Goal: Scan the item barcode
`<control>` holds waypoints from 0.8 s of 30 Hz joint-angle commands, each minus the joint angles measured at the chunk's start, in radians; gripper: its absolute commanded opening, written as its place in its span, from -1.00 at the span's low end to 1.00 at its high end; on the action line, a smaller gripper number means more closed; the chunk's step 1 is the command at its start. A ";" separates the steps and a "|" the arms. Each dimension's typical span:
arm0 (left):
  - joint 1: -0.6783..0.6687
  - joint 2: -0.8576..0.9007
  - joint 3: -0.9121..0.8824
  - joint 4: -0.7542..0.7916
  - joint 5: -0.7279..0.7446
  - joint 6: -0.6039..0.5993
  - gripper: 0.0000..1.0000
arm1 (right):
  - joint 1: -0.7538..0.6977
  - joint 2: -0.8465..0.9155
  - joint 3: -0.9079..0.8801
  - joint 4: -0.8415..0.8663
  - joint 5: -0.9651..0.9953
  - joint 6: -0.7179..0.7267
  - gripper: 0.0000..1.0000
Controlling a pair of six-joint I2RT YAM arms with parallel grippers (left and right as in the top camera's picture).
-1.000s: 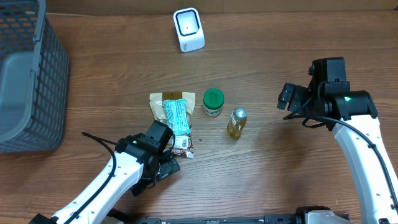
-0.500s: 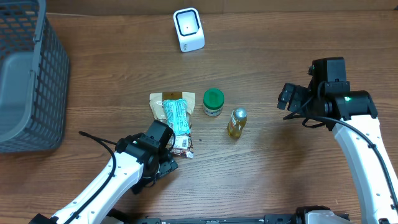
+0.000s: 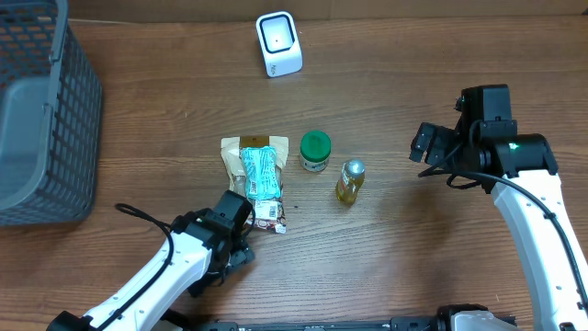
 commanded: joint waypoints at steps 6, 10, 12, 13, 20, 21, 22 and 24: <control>0.156 0.002 0.098 0.078 -0.185 0.050 0.88 | -0.002 -0.006 0.021 0.002 0.010 -0.006 1.00; 0.249 0.002 0.098 0.158 -0.185 0.167 0.80 | -0.002 -0.006 0.021 0.002 0.010 -0.006 1.00; 0.290 0.002 0.105 0.182 -0.159 0.250 0.72 | -0.002 -0.006 0.021 0.002 0.010 -0.006 1.00; 0.309 0.002 0.116 0.180 -0.125 0.314 0.74 | -0.002 -0.006 0.021 0.002 0.010 -0.006 1.00; 0.349 0.001 0.226 0.064 0.091 0.935 0.66 | -0.002 -0.006 0.021 0.002 0.010 -0.006 1.00; 0.349 0.001 0.234 0.046 0.087 0.967 0.67 | -0.002 -0.006 0.021 0.002 0.010 -0.006 1.00; 0.350 0.001 0.237 0.030 0.088 0.986 0.59 | -0.002 -0.006 0.021 0.002 0.010 -0.006 1.00; 0.349 0.002 0.233 0.018 0.101 0.986 0.60 | -0.002 -0.006 0.021 0.002 0.010 -0.006 1.00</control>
